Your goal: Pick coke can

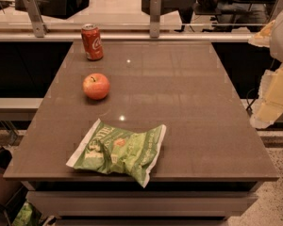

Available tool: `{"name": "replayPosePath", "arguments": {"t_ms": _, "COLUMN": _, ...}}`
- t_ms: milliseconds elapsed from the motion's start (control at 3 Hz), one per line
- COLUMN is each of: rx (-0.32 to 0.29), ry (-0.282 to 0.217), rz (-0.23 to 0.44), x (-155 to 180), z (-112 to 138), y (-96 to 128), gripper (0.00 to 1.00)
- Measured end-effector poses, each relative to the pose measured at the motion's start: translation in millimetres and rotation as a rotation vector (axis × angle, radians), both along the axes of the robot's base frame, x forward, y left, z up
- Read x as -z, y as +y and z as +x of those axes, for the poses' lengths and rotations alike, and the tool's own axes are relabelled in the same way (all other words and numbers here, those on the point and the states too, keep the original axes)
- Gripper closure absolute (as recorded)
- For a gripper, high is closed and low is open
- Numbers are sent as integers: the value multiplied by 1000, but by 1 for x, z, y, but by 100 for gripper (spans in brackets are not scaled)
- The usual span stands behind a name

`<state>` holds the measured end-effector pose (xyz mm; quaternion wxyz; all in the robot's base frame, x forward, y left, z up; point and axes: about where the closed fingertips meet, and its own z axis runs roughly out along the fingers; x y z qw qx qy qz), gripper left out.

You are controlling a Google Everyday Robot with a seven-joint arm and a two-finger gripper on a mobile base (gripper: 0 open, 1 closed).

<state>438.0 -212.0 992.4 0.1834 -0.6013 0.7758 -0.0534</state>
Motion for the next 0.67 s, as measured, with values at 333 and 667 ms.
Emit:
{"name": "replayPosePath", "arguments": {"t_ms": 333, "rx": 0, "ry": 0, "rz": 0, "x": 0, "z": 0, "y": 0, "gripper": 0}}
{"name": "replayPosePath", "arguments": {"t_ms": 667, "rx": 1, "ry": -21, "rz": 20, "x": -2, "z": 5, "y": 7, "gripper": 0}}
